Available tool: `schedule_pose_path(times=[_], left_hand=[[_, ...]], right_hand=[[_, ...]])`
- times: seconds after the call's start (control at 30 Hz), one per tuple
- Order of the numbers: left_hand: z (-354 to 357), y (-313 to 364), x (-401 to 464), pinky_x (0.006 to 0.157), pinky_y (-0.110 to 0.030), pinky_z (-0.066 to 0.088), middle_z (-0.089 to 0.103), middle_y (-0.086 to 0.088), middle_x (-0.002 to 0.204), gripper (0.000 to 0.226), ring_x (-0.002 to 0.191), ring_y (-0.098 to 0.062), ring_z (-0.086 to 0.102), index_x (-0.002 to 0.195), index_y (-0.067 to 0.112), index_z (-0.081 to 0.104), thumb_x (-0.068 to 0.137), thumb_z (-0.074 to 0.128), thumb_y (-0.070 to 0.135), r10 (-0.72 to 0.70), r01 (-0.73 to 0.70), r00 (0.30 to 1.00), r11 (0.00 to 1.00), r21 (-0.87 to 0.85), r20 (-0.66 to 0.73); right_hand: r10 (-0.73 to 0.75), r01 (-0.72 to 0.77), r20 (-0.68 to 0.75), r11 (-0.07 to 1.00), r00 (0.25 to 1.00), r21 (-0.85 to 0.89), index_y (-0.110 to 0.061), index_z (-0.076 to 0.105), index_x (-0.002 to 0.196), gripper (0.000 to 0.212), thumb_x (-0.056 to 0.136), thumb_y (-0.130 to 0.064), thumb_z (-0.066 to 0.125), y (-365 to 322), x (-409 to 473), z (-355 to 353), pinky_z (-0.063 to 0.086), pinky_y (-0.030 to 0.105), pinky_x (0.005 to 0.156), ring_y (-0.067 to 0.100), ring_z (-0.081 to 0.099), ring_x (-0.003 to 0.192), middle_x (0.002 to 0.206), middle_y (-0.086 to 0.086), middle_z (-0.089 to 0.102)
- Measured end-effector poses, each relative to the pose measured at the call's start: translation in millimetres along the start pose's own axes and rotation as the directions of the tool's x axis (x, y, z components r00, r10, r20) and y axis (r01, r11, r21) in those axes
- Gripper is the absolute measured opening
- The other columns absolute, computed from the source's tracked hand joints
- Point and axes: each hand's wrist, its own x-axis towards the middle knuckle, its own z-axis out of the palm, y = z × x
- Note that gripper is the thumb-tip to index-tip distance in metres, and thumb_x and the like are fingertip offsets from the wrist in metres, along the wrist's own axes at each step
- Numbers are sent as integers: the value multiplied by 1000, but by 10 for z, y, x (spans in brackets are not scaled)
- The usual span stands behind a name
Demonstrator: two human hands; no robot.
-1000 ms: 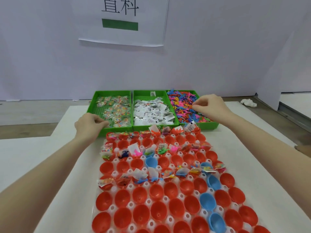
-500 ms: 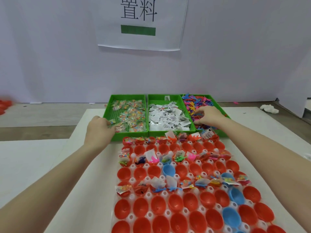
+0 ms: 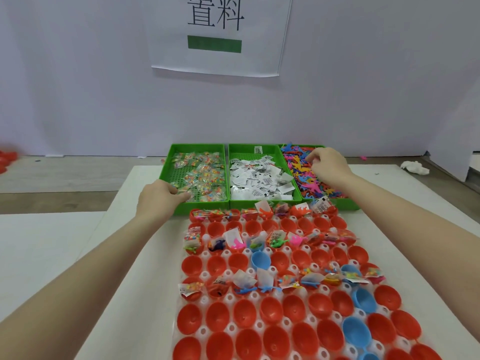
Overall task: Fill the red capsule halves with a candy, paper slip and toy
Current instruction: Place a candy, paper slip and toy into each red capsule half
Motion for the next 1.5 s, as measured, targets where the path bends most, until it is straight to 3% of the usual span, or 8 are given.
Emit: schedule_pose_path(times=[0.1, 0.23, 0.33, 0.63, 0.77, 1.13, 1.3, 1.5], left_hand=[[41, 14, 28, 64, -30, 35, 51, -10, 75, 12, 71, -25, 43, 73, 13, 59, 83, 65, 14, -42, 42, 999, 999, 7, -18], [114, -5, 27, 62, -29, 35, 50, -11, 74, 15, 77, -27, 44, 70, 12, 55, 83, 55, 5, -44, 47, 998, 996, 72, -44], [130, -2, 48, 80, -36, 43, 60, -19, 106, 24, 102, -37, 53, 106, 2, 64, 83, 58, 2, -55, 54, 996, 998, -18, -75], [49, -27, 7, 75, -27, 42, 66, -17, 105, 37, 97, -27, 59, 111, 1, 65, 75, 66, -6, -216, 134, 962, 907, -400, -169], [-5, -44, -11, 72, -28, 42, 67, -19, 98, 25, 86, -22, 56, 101, -1, 68, 76, 70, -2, -164, 102, 977, 922, -374, -139], [-42, 48, -161, 76, -36, 44, 62, -15, 98, 10, 76, -20, 54, 94, 13, 63, 91, 54, 11, 75, -190, 892, 957, -219, -447], [-119, 386, -518, 62, -23, 54, 61, -13, 86, 7, 58, -9, 62, 96, 12, 57, 91, 55, 7, -66, -164, 947, 741, -652, -314], [-247, 696, -1256, 65, -13, 54, 71, 3, 71, 12, 70, -5, 69, 83, 9, 64, 90, 54, 8, -97, 270, 963, 301, -915, 252]], right_hand=[[-44, 41, 154, 999, 987, 25, 3, 64, 102, 29, 89, 1, 38, -229, -12, 54, 32, 21, 52, 11, 44, 59, 124, 19, 57], [-38, 60, 252, 995, 967, -83, 0, 60, 94, 25, 94, -11, 38, -465, -63, 189, 34, 30, 61, 17, 48, 69, 101, 21, 57], [-51, 123, 260, 956, 964, -266, -6, 53, 87, 26, 91, -31, 47, -448, -86, 220, 38, 30, 61, 23, 48, 72, 86, 9, 48], [-144, 183, 126, 902, 981, -391, -11, 39, 50, 41, 90, -14, 48, -306, -190, 234, 29, 24, 48, 20, 37, 50, 53, 3, 36], [-145, 149, 35, 967, 989, -208, -14, 71, 76, 15, 84, -23, 62, -324, -172, 174, 37, 26, 59, 18, 56, 73, 70, -8, 56], [-154, 144, 0, 929, 988, 340, -5, 69, 83, 22, 88, -24, 60, -553, -403, -163, 34, 24, 57, 8, 36, 49, 53, -5, 44], [-180, 73, 86, 724, 980, 686, -13, 62, 65, 21, 86, -15, 62, -849, -821, -428, 33, 10, 52, 0, 40, 46, 49, -11, 49], [-359, 100, 195, 659, 913, 745, -12, 67, 66, 17, 83, -17, 66, -1061, -1439, -504, 35, 14, 55, 5, 43, 53, 55, -1, 51]])
